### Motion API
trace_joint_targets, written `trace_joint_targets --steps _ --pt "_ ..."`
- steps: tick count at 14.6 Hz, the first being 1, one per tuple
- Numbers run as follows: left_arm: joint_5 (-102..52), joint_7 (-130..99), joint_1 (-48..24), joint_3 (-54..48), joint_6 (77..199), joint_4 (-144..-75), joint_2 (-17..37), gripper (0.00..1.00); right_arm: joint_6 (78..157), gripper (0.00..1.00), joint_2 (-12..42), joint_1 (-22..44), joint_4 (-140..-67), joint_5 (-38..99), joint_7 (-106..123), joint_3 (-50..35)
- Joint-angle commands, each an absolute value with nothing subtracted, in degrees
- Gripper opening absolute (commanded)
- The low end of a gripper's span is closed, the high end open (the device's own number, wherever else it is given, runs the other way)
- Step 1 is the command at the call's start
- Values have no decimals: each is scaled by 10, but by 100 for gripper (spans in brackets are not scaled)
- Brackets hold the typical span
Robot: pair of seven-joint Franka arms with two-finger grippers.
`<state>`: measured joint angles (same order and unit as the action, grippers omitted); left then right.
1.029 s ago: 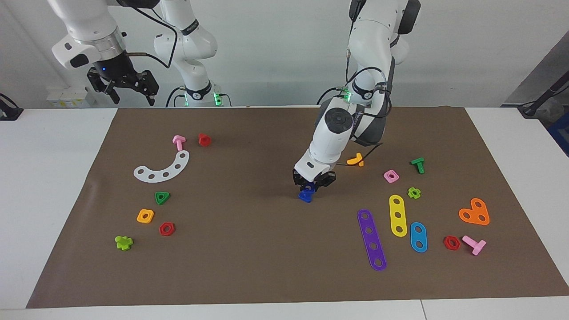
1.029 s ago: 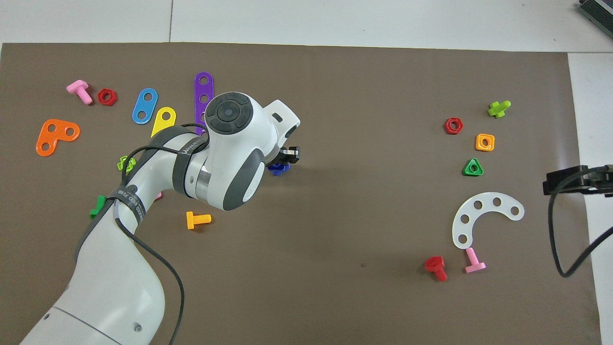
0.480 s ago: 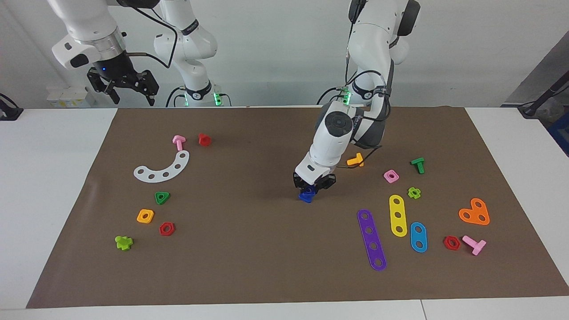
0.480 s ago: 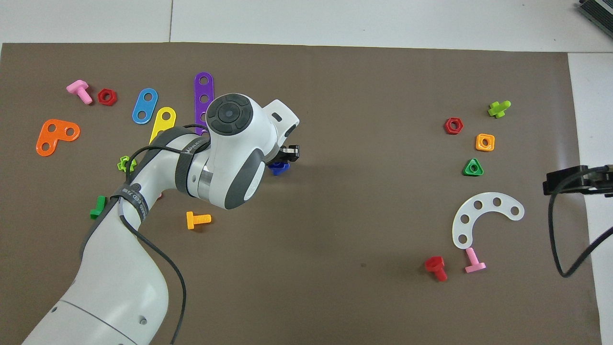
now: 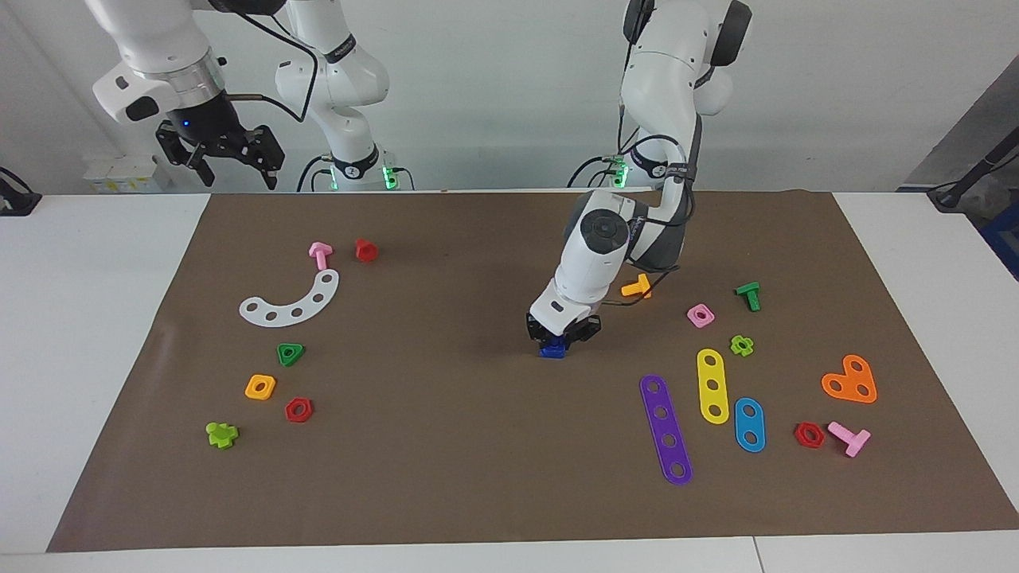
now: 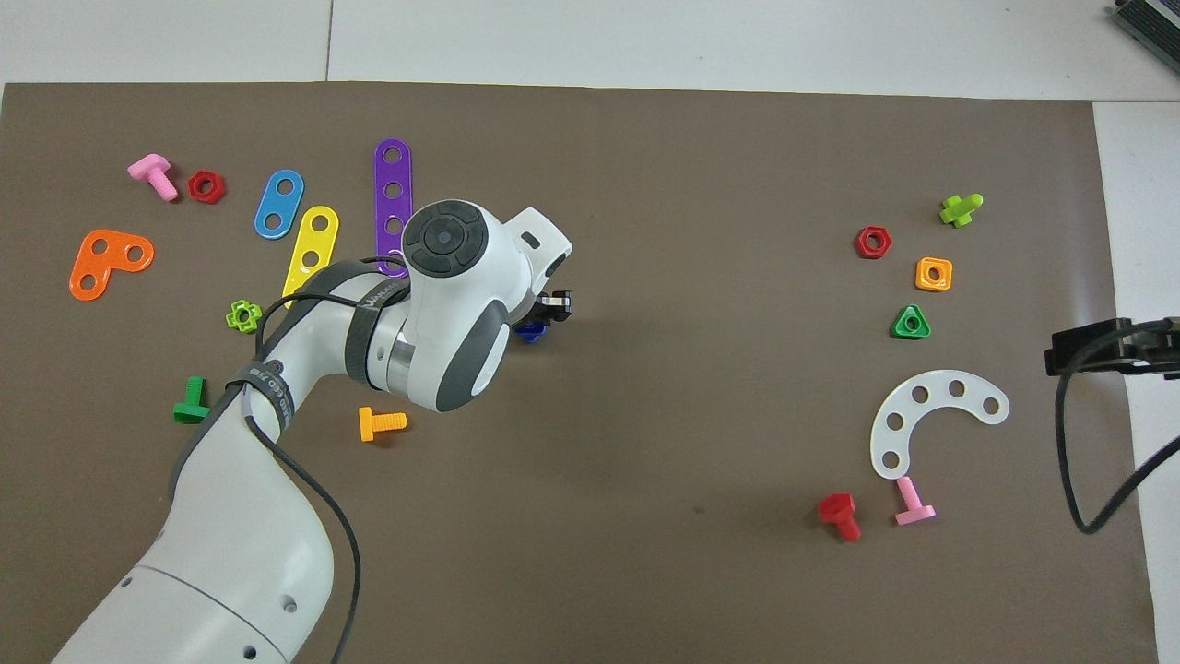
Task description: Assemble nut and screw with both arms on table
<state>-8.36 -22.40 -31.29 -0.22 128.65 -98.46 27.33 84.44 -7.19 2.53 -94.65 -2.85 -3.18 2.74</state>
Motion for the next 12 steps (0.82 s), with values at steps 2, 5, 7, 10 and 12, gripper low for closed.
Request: trace_joint_targets --steps 2,5,7,10,12 --pt "-89 -228 -322 7 1296 -989 270 100 852 100 -78 20 -953 -37 -33 23" --pt "-90 -228 -319 7 1282 -964 271 100 852 100 -78 20 -953 -37 -33 23" --pt "-90 -227 -310 10 1211 -905 286 100 852 100 -78 20 -953 -37 -33 23" --pt "-86 -220 -240 27 1092 -817 283 100 852 100 -78 20 -953 -37 -33 23" --pt "-82 -180 -166 31 1064 -819 231 100 852 100 -78 20 -953 -37 -33 23"
